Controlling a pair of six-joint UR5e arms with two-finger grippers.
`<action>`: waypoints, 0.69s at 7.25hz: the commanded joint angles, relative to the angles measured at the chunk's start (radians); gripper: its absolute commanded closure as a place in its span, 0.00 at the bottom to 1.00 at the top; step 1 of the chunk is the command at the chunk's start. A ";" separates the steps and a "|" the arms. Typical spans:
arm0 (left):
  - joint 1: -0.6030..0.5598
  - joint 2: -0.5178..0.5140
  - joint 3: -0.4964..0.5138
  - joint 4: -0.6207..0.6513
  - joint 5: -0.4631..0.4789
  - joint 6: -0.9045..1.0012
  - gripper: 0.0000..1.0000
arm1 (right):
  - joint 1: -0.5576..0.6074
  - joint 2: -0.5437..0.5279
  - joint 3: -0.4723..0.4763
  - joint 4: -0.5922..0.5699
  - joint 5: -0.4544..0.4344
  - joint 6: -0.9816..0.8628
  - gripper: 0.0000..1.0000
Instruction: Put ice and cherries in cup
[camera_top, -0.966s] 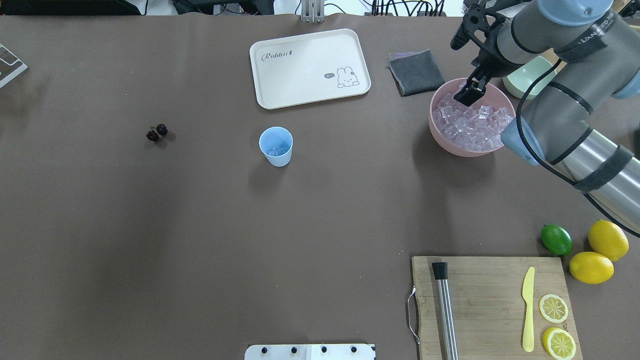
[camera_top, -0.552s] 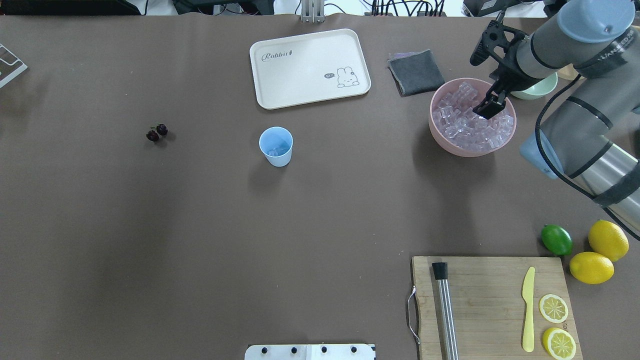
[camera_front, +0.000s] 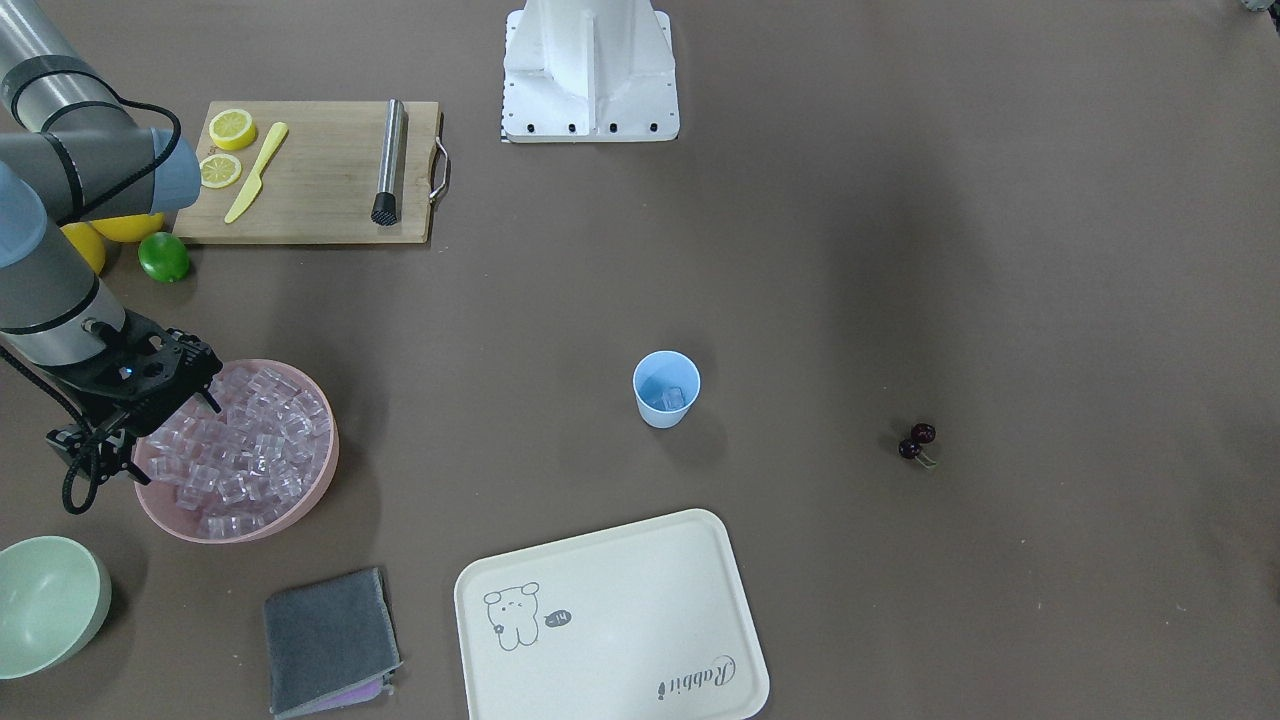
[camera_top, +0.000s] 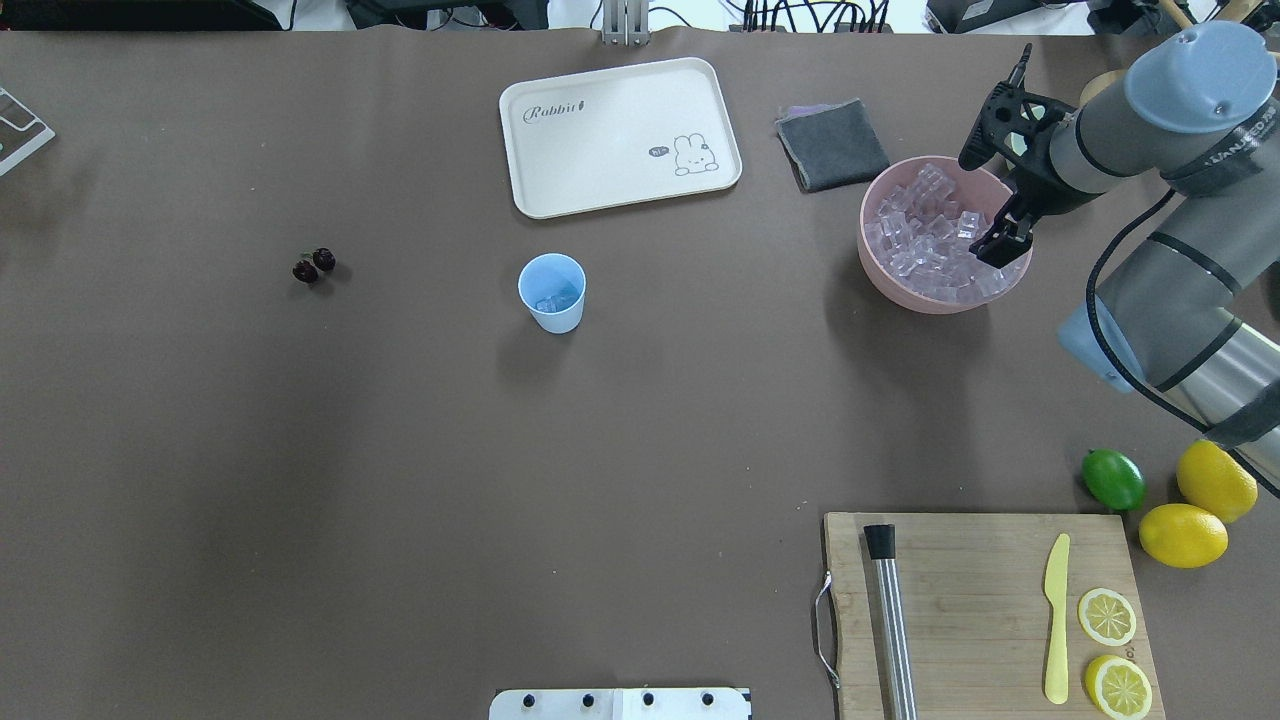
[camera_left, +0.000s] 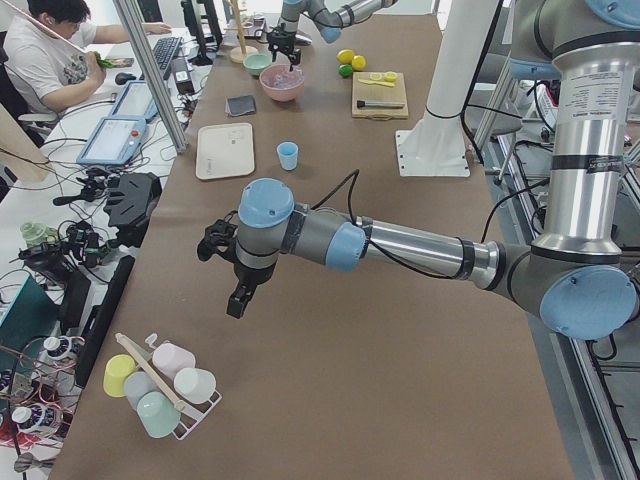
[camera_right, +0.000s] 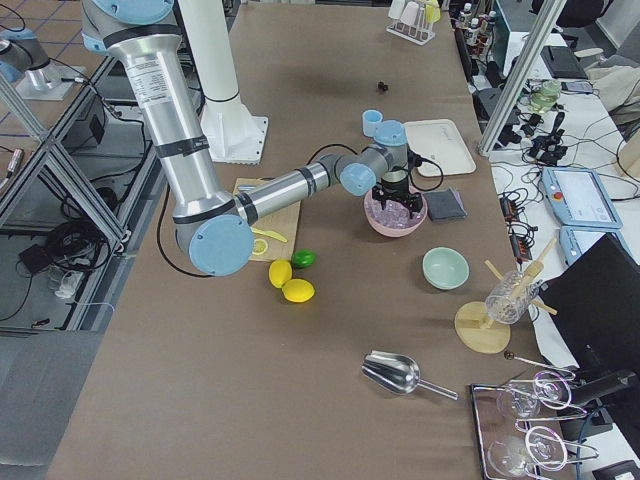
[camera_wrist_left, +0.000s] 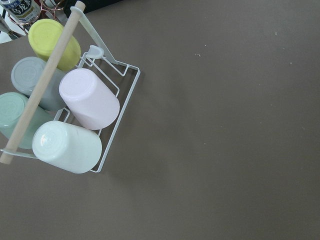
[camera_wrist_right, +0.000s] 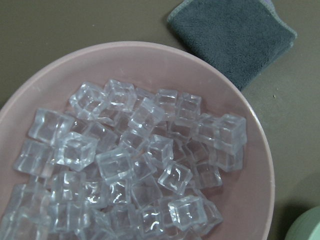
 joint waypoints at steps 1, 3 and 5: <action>0.000 -0.002 0.001 0.000 0.000 -0.002 0.02 | -0.005 0.000 0.007 -0.005 0.014 0.003 0.01; 0.000 -0.003 -0.003 0.000 0.000 -0.002 0.02 | -0.007 -0.001 -0.009 -0.015 0.034 0.006 0.01; 0.000 -0.002 -0.006 0.000 0.000 -0.003 0.02 | -0.005 -0.012 -0.013 -0.014 0.080 0.013 0.01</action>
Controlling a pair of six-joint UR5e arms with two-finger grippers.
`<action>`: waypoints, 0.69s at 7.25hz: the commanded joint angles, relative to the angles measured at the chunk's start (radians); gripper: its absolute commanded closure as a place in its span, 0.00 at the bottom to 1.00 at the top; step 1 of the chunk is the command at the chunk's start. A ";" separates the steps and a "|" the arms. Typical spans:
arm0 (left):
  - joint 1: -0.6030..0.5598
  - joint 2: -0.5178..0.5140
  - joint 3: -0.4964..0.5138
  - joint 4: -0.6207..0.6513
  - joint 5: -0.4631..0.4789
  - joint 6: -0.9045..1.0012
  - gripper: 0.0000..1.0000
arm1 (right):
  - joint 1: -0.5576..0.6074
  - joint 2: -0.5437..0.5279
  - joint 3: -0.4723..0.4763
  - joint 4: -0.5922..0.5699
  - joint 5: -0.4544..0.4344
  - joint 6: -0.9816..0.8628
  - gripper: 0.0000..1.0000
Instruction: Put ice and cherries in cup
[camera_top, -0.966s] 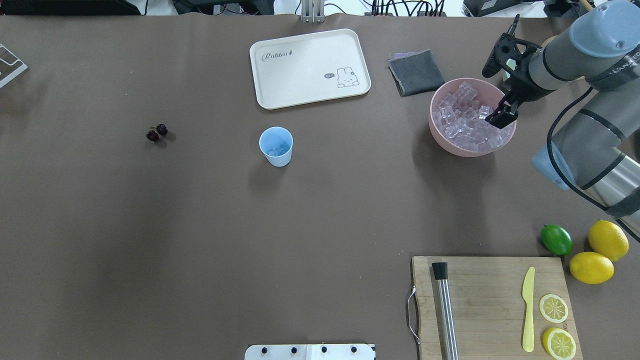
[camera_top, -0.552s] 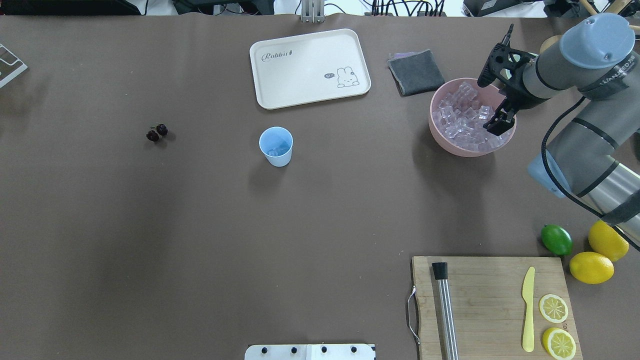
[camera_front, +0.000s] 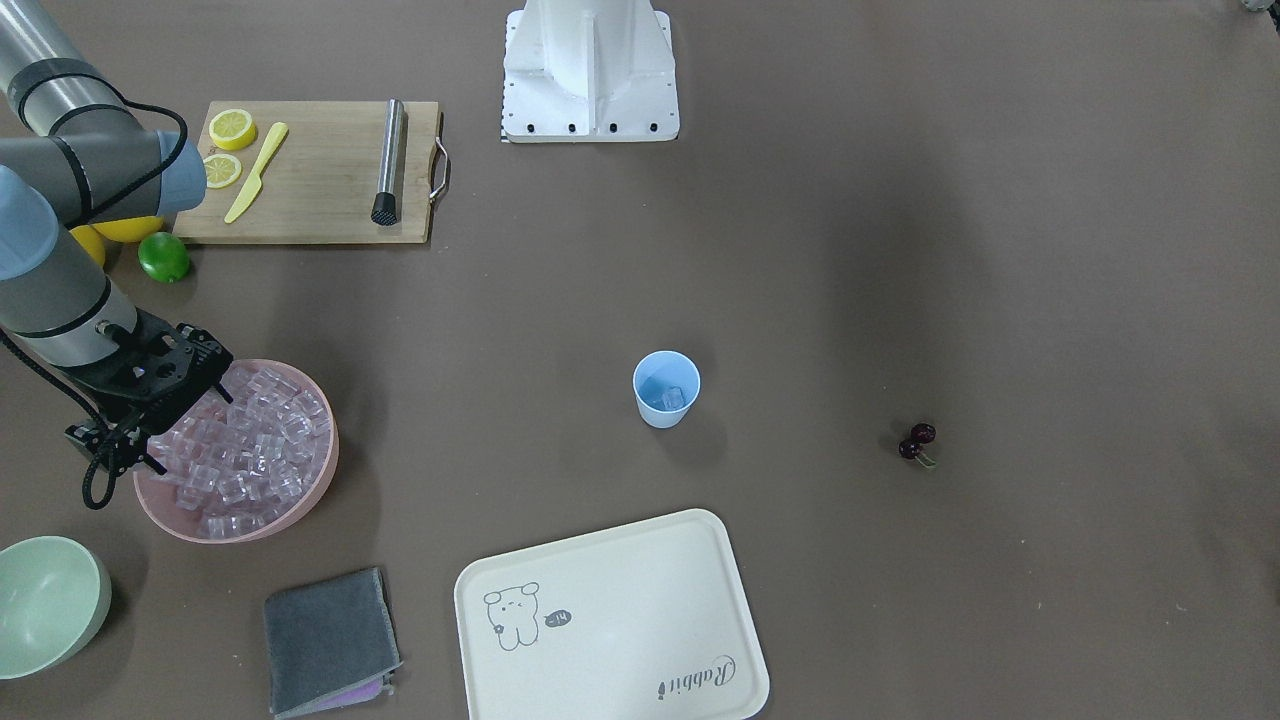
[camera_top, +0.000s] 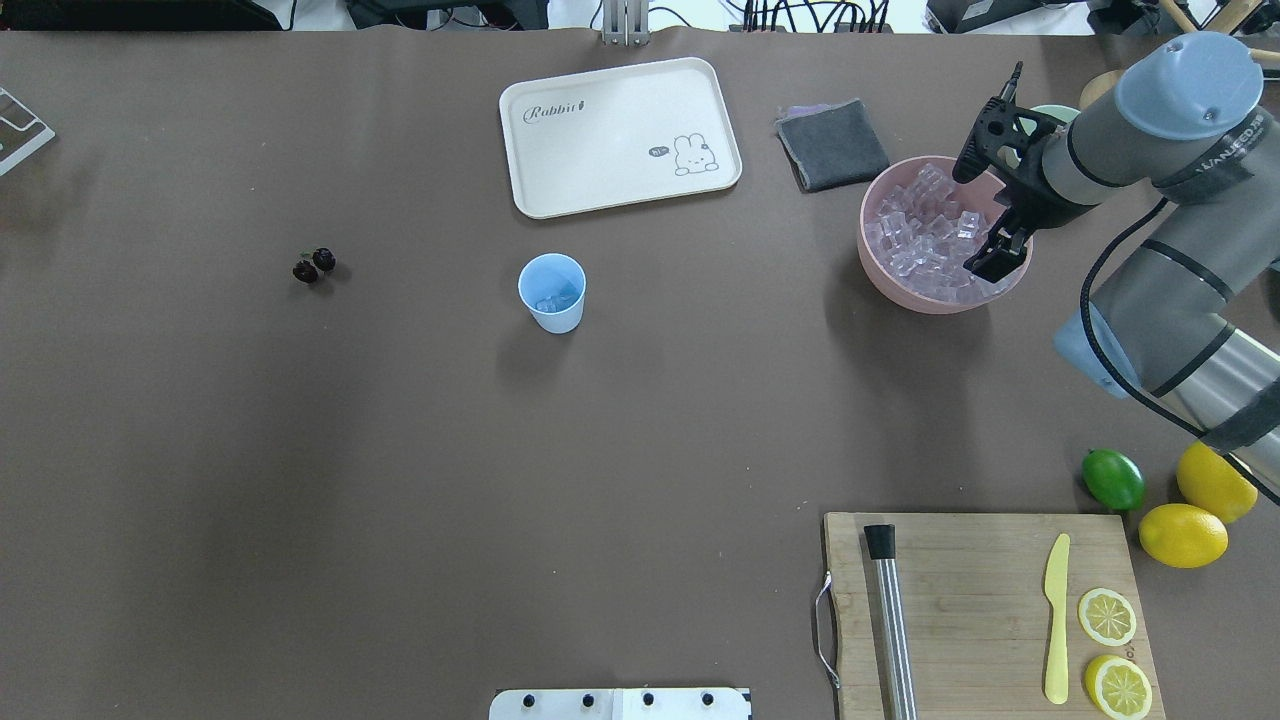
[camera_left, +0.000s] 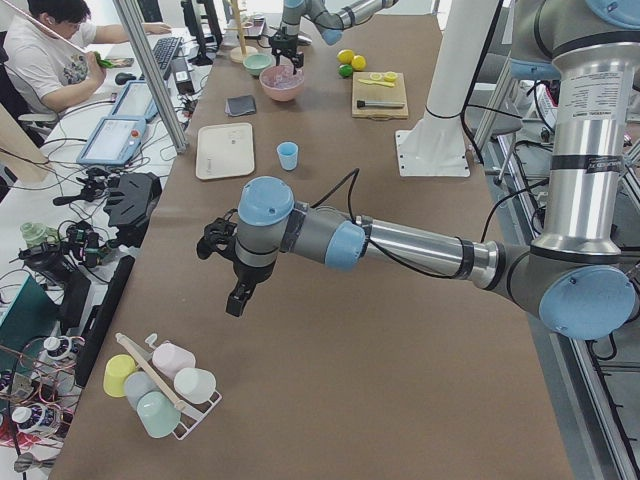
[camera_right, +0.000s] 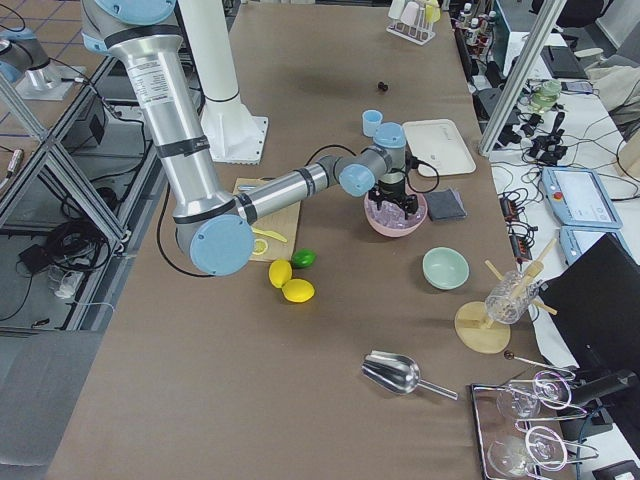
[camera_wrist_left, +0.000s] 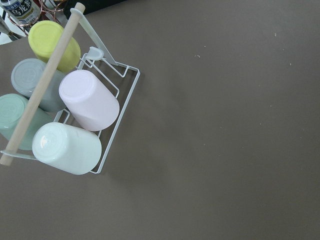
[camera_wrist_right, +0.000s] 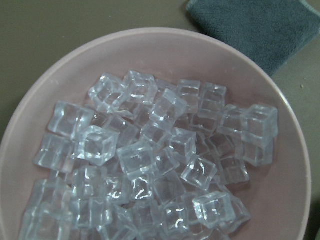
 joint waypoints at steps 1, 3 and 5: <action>0.000 0.001 -0.001 0.000 0.000 0.001 0.02 | 0.001 -0.010 0.001 0.000 0.024 0.005 0.01; 0.000 0.005 -0.004 0.000 0.000 -0.001 0.02 | 0.000 -0.009 -0.007 -0.010 0.028 0.023 0.01; 0.000 0.010 -0.009 -0.002 0.000 -0.001 0.02 | 0.000 -0.004 -0.004 -0.024 0.030 0.025 0.01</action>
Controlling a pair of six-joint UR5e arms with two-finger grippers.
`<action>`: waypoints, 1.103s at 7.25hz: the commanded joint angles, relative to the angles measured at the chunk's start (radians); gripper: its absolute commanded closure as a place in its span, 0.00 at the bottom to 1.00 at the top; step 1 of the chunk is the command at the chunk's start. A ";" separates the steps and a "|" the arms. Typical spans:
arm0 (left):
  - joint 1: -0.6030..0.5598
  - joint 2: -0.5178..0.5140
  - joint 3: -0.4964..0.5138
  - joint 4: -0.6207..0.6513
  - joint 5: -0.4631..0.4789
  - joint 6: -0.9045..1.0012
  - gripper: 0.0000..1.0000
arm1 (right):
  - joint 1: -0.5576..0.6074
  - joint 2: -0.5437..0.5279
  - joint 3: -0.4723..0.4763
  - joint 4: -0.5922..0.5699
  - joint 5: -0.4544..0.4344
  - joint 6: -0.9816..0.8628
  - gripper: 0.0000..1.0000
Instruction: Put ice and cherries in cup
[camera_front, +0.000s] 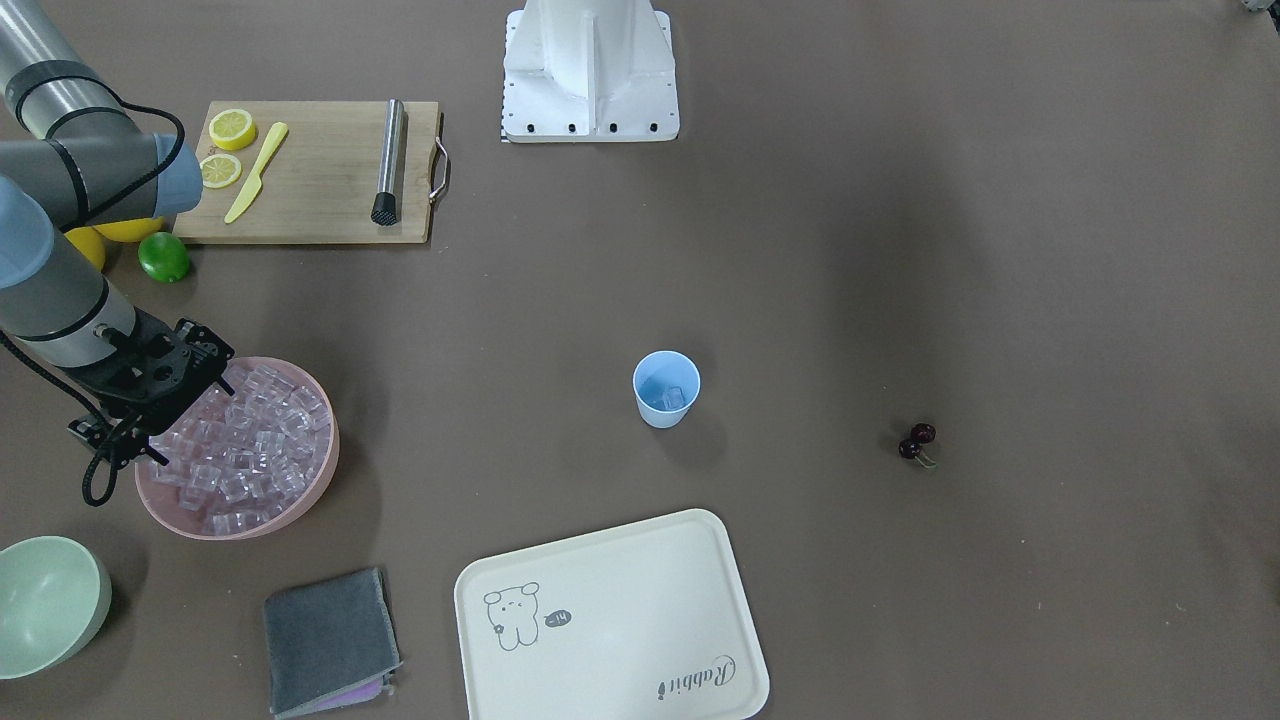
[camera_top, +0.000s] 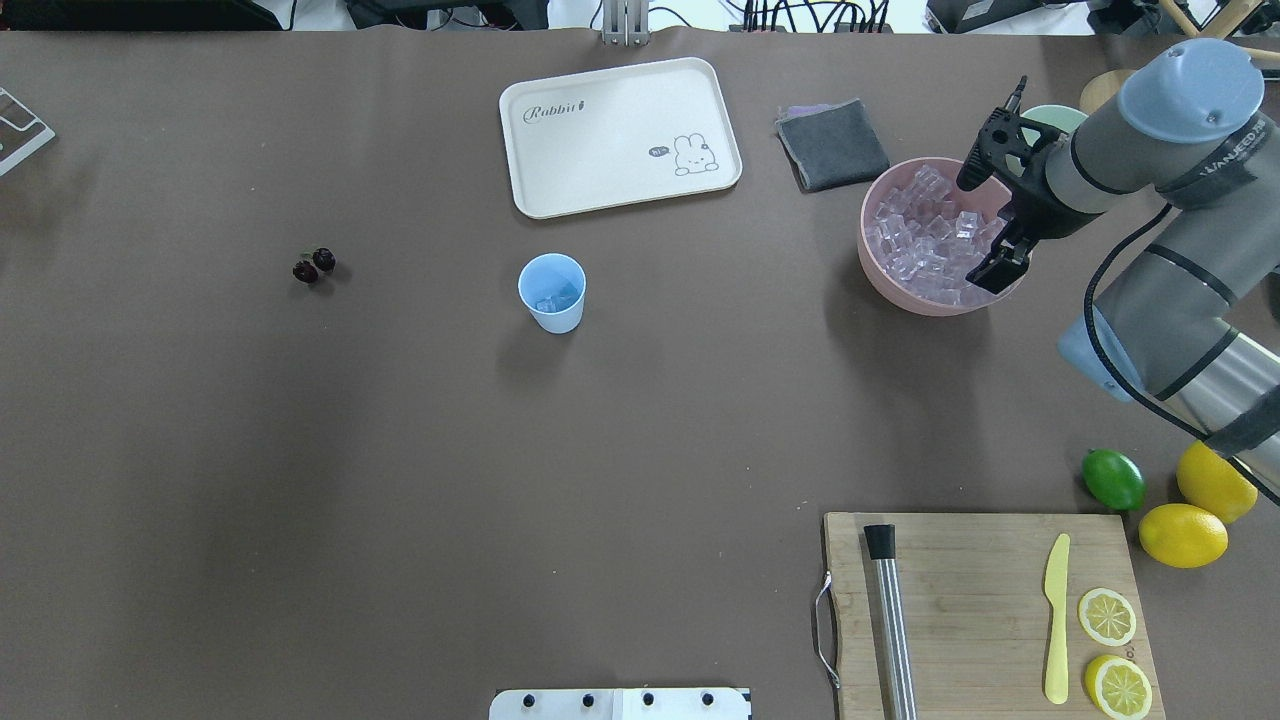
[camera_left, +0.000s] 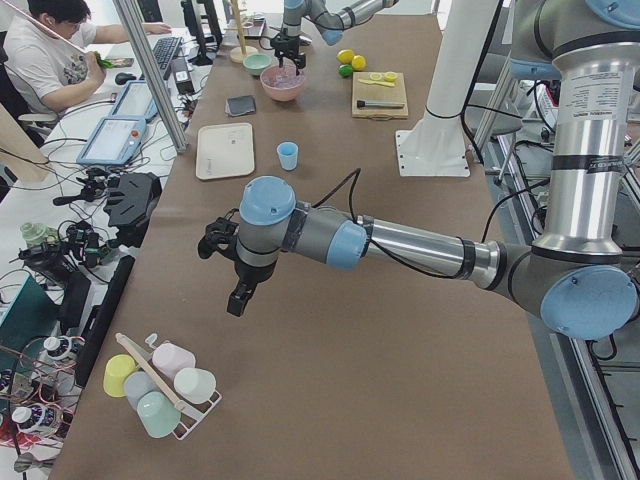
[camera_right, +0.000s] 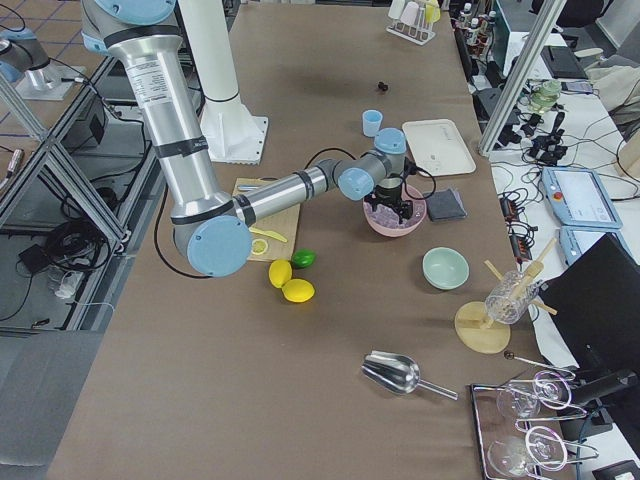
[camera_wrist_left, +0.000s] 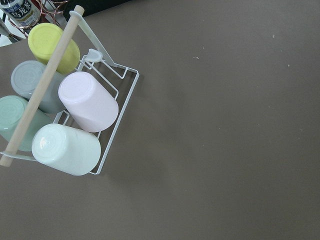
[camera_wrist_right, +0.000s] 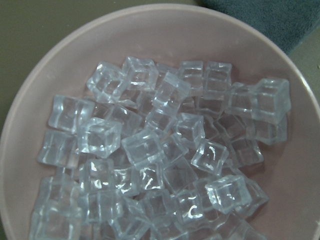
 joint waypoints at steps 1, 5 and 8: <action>0.001 0.001 -0.002 -0.001 0.000 0.000 0.02 | 0.000 0.001 0.000 -0.007 0.001 0.003 0.01; -0.001 0.006 -0.003 -0.001 0.000 0.001 0.02 | 0.000 0.001 0.000 -0.008 0.000 0.005 0.01; 0.001 0.006 -0.002 -0.001 0.000 0.001 0.02 | -0.002 0.007 -0.001 -0.049 0.000 0.005 0.01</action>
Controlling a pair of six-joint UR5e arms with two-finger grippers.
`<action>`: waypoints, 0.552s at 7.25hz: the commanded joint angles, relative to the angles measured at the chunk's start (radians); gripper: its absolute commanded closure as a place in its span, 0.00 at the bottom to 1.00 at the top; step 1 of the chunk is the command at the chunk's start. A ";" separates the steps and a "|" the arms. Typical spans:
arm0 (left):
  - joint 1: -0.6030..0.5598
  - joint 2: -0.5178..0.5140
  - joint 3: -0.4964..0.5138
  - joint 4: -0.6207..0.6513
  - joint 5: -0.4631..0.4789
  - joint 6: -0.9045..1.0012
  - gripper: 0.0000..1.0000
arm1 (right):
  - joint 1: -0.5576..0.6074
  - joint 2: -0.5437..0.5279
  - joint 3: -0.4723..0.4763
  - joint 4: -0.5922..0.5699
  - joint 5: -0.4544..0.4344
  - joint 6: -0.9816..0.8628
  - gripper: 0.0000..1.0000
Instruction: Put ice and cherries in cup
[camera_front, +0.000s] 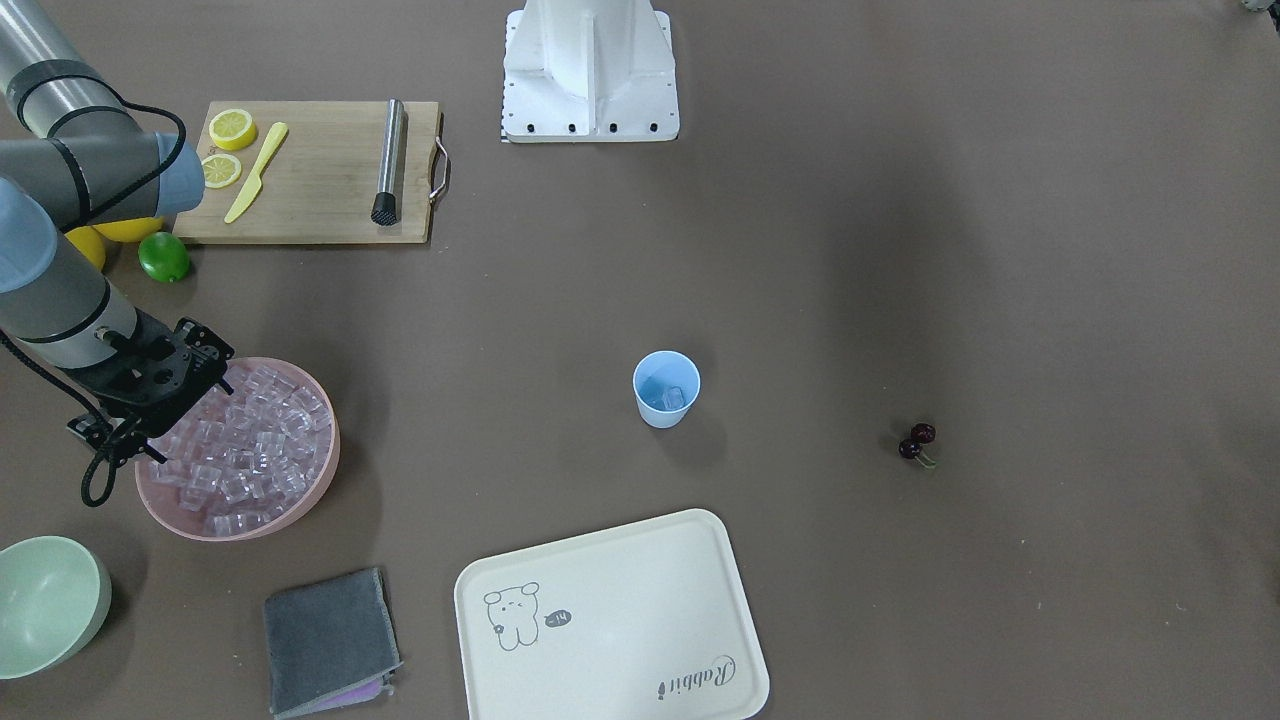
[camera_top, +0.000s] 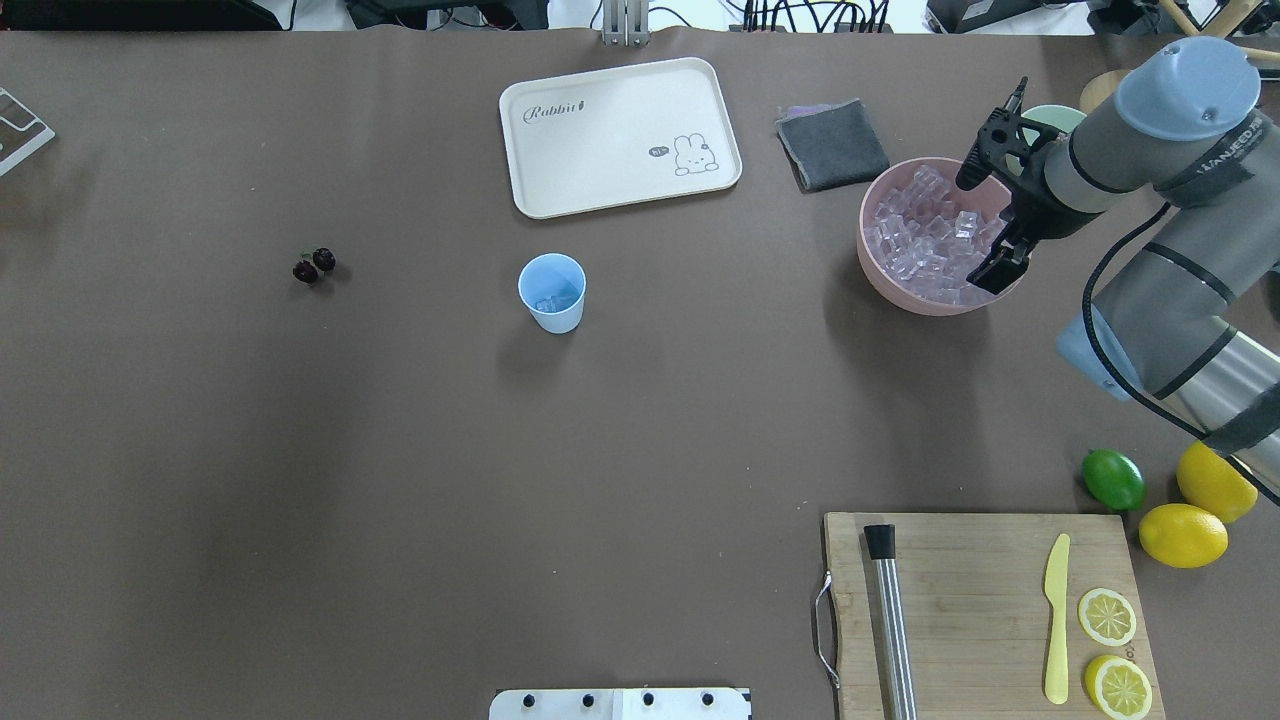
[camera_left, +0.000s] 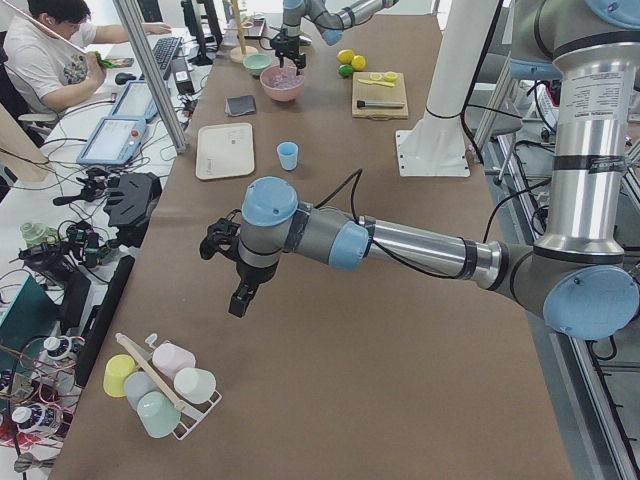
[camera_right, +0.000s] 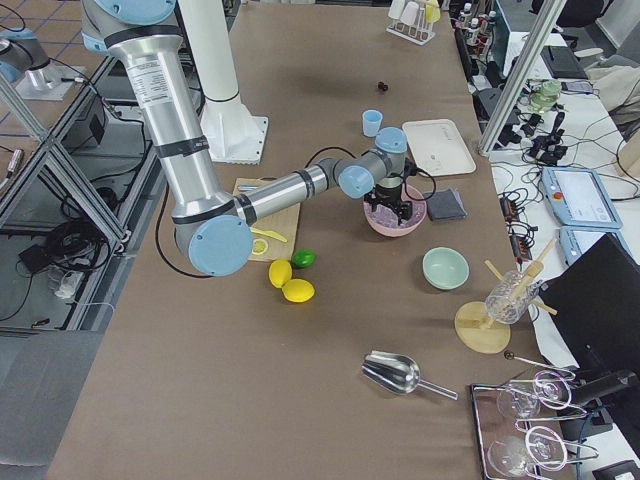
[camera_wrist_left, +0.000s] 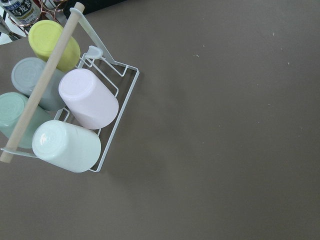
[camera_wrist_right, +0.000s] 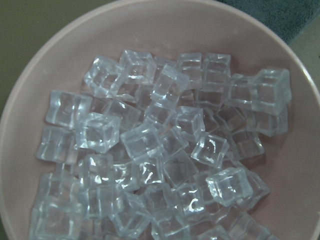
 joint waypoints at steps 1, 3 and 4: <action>-0.001 0.000 0.001 0.000 0.000 0.000 0.02 | -0.001 0.008 -0.003 -0.029 0.002 0.000 0.01; 0.001 0.000 0.001 0.000 0.000 0.000 0.02 | -0.001 0.008 0.004 -0.037 0.000 0.000 0.01; -0.001 0.002 -0.001 0.000 0.000 0.000 0.02 | -0.001 0.008 0.005 -0.037 0.000 0.000 0.01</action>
